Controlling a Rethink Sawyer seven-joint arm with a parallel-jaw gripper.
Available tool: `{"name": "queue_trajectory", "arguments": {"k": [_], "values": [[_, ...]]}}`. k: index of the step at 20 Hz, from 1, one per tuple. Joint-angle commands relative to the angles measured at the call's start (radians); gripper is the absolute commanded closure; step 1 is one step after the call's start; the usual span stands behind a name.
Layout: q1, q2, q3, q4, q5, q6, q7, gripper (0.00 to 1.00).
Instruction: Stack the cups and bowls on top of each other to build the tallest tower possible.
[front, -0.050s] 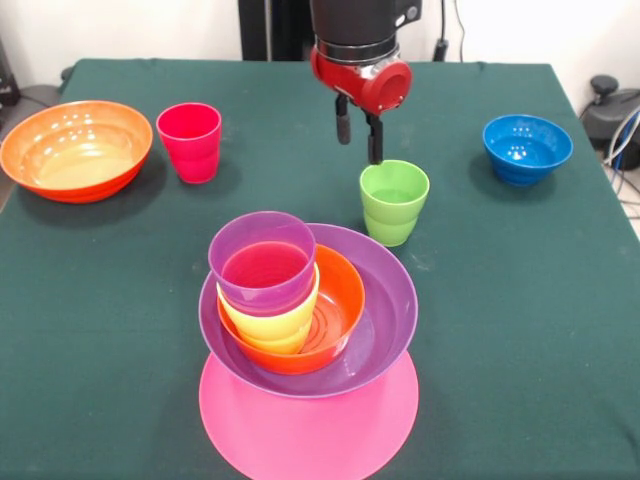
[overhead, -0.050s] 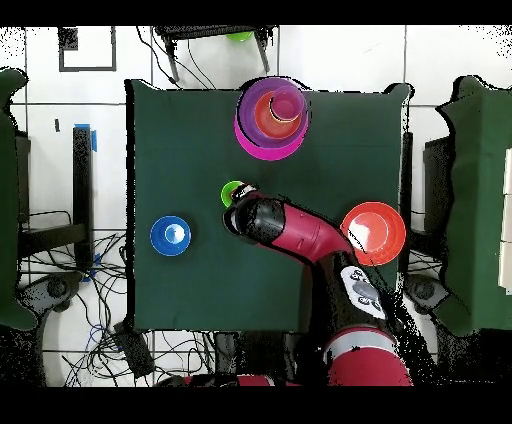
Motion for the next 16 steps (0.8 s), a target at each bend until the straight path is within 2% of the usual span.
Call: {"name": "queue_trajectory", "arguments": {"k": [1, 16], "values": [[0.009, 0.086, 0.094, 0.017, -0.05, -0.07, 0.04, 0.0], [0.014, 0.125, 0.116, 0.008, -0.041, -0.132, 0.062, 0.0]]}}
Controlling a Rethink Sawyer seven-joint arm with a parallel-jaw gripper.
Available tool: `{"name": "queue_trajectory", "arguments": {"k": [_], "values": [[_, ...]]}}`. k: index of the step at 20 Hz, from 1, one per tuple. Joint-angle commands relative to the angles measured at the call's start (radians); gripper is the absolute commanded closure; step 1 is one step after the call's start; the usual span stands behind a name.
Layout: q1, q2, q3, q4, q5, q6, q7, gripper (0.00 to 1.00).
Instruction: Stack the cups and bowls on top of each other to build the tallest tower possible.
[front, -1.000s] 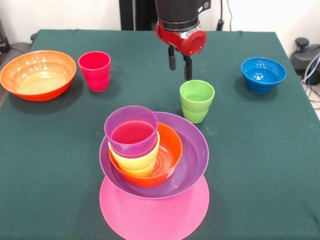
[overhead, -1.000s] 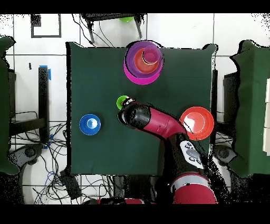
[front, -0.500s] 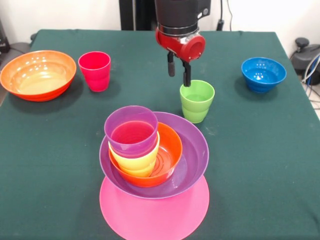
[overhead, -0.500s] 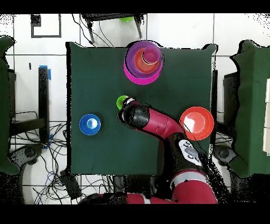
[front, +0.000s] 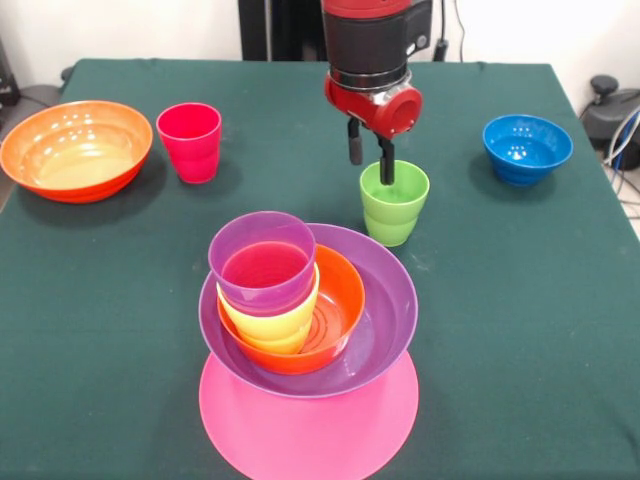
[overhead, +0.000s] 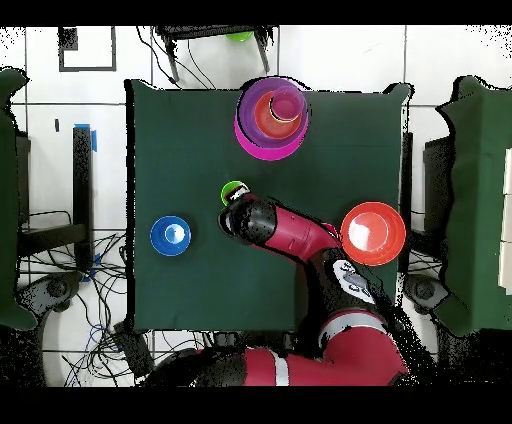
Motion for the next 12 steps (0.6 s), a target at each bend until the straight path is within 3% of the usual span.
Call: {"name": "queue_trajectory", "arguments": {"k": [1, 12], "values": [[0.016, 0.059, 0.089, 0.007, -0.04, -0.071, 0.064, 0.0], [0.023, 0.065, 0.078, 0.001, -0.037, -0.076, 0.065, 0.0]]}}
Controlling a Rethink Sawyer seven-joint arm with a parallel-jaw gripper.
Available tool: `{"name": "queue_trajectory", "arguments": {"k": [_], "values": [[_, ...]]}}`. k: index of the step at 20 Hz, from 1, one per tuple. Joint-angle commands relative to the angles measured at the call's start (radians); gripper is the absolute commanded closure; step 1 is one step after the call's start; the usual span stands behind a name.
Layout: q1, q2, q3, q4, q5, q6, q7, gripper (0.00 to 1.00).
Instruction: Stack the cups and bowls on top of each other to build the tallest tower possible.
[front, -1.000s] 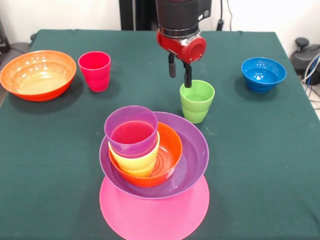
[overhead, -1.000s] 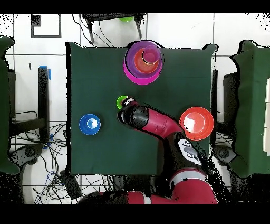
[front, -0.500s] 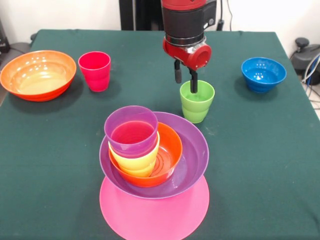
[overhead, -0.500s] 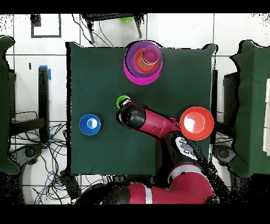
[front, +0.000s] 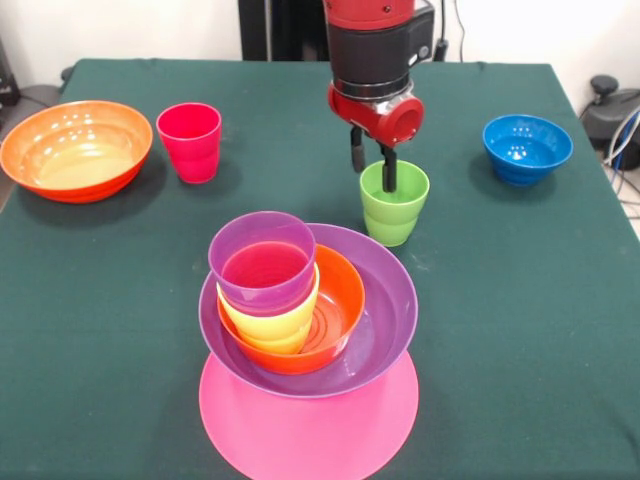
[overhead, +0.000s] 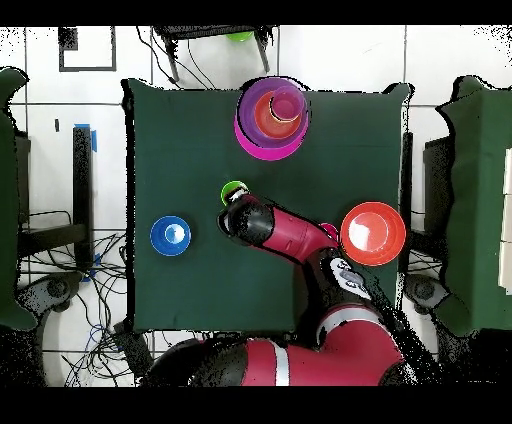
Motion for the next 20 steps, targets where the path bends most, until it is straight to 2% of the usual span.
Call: {"name": "queue_trajectory", "arguments": {"k": [1, 10, 11, 20], "values": [[0.02, 0.038, 0.075, 0.002, -0.038, -0.045, 0.065, 0.0], [0.013, 0.057, 0.077, -0.009, -0.058, -0.063, 0.045, 0.0], [0.013, 0.057, 0.077, -0.008, -0.059, -0.065, 0.049, 1.0], [-0.007, 0.035, 0.094, -0.001, -0.056, -0.041, 0.038, 1.0]]}}
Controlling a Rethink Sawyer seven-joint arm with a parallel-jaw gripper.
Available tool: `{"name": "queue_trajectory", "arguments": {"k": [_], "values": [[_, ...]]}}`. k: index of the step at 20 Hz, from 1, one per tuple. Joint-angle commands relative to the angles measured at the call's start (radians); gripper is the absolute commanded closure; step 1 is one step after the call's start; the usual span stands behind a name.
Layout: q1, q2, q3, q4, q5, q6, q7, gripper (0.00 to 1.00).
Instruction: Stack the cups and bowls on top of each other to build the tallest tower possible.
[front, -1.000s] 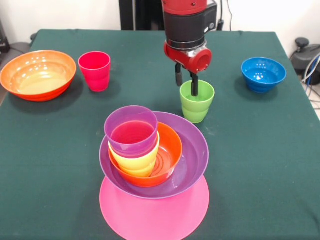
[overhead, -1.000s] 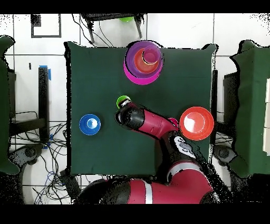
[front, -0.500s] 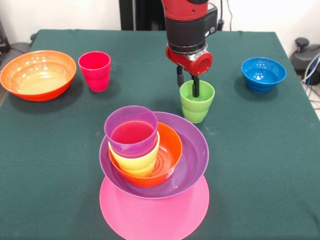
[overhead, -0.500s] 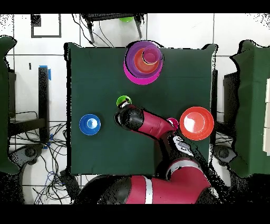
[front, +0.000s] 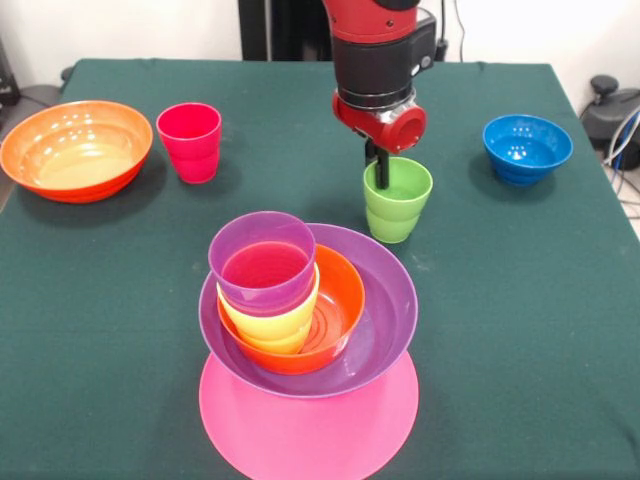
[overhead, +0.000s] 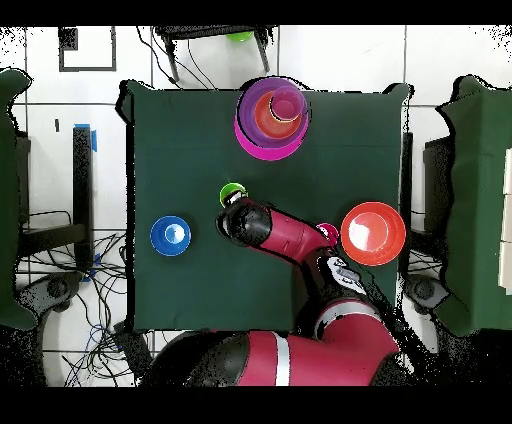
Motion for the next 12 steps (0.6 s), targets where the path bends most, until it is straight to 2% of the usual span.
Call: {"name": "queue_trajectory", "arguments": {"k": [1, 8, 12], "values": [[-0.01, 0.001, 0.091, 0.002, -0.051, -0.025, 0.036, 1.0], [-0.035, -0.055, 0.107, 0.011, -0.049, 0.012, 0.021, 1.0], [-0.051, -0.131, 0.121, 0.012, -0.041, 0.083, 0.002, 1.0]]}}
